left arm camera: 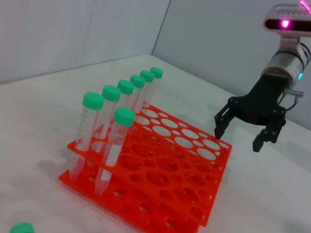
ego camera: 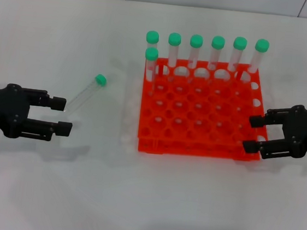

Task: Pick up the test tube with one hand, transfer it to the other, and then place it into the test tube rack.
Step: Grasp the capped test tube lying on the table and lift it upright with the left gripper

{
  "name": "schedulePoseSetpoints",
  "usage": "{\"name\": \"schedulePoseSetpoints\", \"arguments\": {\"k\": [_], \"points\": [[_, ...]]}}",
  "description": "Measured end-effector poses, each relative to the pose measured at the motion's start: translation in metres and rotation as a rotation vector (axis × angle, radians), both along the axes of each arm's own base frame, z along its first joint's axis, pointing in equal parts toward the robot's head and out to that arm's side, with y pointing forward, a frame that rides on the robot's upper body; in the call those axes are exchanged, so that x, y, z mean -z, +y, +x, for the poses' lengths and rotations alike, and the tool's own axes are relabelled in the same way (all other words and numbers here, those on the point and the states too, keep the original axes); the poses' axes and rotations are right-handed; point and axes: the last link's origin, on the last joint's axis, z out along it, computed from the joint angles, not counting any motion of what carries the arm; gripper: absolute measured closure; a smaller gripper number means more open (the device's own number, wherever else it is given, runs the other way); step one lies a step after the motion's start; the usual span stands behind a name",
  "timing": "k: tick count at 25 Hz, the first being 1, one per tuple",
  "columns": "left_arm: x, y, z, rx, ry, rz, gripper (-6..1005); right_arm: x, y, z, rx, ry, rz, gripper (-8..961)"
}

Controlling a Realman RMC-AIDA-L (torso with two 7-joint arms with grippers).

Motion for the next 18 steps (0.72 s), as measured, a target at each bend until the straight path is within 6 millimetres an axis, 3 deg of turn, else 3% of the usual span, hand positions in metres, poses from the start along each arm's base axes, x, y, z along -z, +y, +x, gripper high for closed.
{"name": "schedulePoseSetpoints", "arguments": {"k": [18], "points": [[-0.0056, 0.0046, 0.0015, -0.002, 0.023, 0.017, 286, 0.0001, -0.0005, 0.0012, 0.006, 0.005, 0.007, 229]]}}
